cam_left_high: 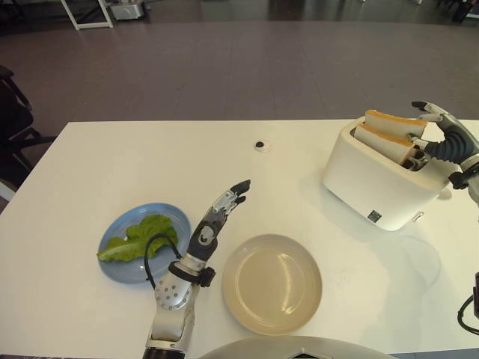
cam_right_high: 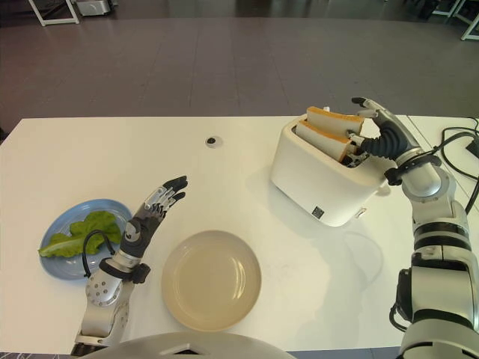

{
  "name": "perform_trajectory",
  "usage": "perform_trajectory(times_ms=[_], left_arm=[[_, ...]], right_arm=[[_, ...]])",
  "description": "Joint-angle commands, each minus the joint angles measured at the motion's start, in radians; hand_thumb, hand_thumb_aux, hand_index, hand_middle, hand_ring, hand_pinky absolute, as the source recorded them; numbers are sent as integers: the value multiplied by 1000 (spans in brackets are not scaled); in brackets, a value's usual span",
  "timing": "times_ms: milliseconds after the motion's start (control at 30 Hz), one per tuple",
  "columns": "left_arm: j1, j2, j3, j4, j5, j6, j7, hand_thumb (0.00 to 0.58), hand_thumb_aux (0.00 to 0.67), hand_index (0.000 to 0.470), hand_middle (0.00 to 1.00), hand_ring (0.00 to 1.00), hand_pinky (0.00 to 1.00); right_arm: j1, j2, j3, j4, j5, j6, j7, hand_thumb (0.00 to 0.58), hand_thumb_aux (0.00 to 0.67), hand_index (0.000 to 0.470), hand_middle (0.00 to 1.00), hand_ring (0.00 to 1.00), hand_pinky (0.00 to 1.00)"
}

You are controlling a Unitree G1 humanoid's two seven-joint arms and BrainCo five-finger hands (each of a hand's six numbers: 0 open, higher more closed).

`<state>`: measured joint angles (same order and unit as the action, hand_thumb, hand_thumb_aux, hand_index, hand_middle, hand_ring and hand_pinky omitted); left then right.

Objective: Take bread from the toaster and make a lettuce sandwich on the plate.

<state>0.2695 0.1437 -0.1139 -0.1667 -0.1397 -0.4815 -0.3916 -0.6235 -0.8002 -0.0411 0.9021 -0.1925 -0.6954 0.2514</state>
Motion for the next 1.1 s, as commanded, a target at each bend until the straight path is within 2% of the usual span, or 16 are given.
perform_trajectory(times_ms=[33,167,267,400,467,533,633,833,933,1033,1067,1100], left_arm=[[8,9,-1,-6,4,-5,2,0,0,0,0,0,0],[21,8,11,-25,6,-10,15,0,0,0,0,0,0],[29,12,32,-34,17,-27,32,0,0,0,0,0,0],[27,31,67,-85,24,-33,48,0,0,0,0,0,0],[21,46,87,-136,31,-21,59,0,0,0,0,0,0],[16,68,111,-180,48,-5,67,0,0,0,0,0,0],[32,110,138,-267,118,3,66,0,0,0,0,0,0],[74,175,177,-318,201,20,60,0,0,0,0,0,0],[82,234,257,-249,296,52,77,0,0,0,0,0,0],[100,291,302,-195,377,78,79,0,0,0,0,0,0],[106,301,313,-186,388,85,81,0,0,0,0,0,0],[111,310,323,-176,398,89,86,0,0,0,0,0,0]], right_arm=[[-50,19,-117,-46,263,151,222,580,670,470,0,0,0],[-93,-3,-205,-204,524,425,484,580,670,470,0,0,0],[-28,25,-204,-490,711,696,593,580,670,470,0,0,0],[142,58,-117,-903,902,1020,626,580,670,470,0,0,0],[221,69,-37,-1040,924,1131,627,580,670,470,0,0,0],[276,76,43,-1114,901,1193,635,580,670,470,0,0,0],[354,90,193,-1164,771,1180,651,580,670,470,0,0,0],[435,162,450,-1121,433,962,636,580,670,470,0,0,0],[450,178,532,-1081,311,854,648,580,670,470,0,0,0],[439,202,544,-1041,185,717,577,580,670,470,0,0,0],[432,219,532,-1032,166,692,548,464,370,260,0,0,0],[425,233,518,-1024,154,665,526,0,0,0,0,0,0]])
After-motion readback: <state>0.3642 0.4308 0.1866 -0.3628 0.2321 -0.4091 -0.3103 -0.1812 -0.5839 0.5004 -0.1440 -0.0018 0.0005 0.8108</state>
